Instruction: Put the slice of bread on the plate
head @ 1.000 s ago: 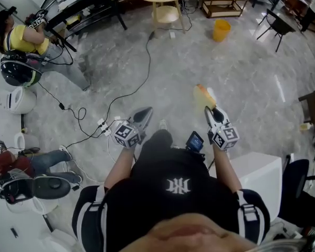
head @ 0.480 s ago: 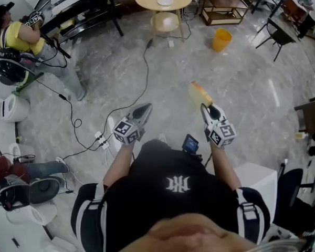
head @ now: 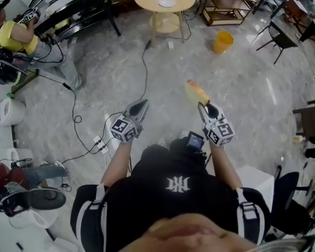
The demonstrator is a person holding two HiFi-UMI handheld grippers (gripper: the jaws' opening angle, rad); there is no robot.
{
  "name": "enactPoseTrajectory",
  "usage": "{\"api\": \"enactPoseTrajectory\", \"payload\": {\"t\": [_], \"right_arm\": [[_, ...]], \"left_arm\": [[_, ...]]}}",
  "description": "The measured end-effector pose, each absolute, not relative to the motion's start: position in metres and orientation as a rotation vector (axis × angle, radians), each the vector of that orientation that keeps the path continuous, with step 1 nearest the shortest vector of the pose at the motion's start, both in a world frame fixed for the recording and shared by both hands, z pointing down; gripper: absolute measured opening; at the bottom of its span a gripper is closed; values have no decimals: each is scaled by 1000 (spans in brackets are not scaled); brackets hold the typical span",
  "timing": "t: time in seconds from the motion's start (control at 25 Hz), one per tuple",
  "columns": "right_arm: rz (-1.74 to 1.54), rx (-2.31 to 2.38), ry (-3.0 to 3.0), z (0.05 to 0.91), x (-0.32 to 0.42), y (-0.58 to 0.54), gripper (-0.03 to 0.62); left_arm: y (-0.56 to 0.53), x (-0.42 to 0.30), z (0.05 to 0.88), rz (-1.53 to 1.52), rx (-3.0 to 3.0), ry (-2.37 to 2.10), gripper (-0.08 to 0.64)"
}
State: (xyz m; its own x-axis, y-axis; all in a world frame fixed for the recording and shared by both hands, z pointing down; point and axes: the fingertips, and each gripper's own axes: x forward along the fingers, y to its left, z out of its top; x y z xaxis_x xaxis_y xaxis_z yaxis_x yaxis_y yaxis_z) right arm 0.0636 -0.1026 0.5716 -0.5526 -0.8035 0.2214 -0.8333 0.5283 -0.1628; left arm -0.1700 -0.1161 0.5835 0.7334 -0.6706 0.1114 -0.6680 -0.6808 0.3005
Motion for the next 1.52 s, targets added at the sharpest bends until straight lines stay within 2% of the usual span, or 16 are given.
{"api": "enactPoseTrajectory", "payload": {"t": [0.32, 0.76, 1.12, 1.52], "right_arm": [[423, 1377, -2684, 591, 70, -183, 95], [461, 1345, -2752, 583, 118, -341, 95], [513, 1287, -2770, 602, 149, -377, 95], [494, 1303, -2743, 603, 143, -449, 94]], "left_arm": [[-184, -163, 604, 29, 2550, -1100, 9], [-328, -133, 558, 66, 2569, -1220, 9], [-369, -84, 559, 38, 2562, -1229, 9], [-432, -83, 581, 17, 2536, -1183, 9]]}}
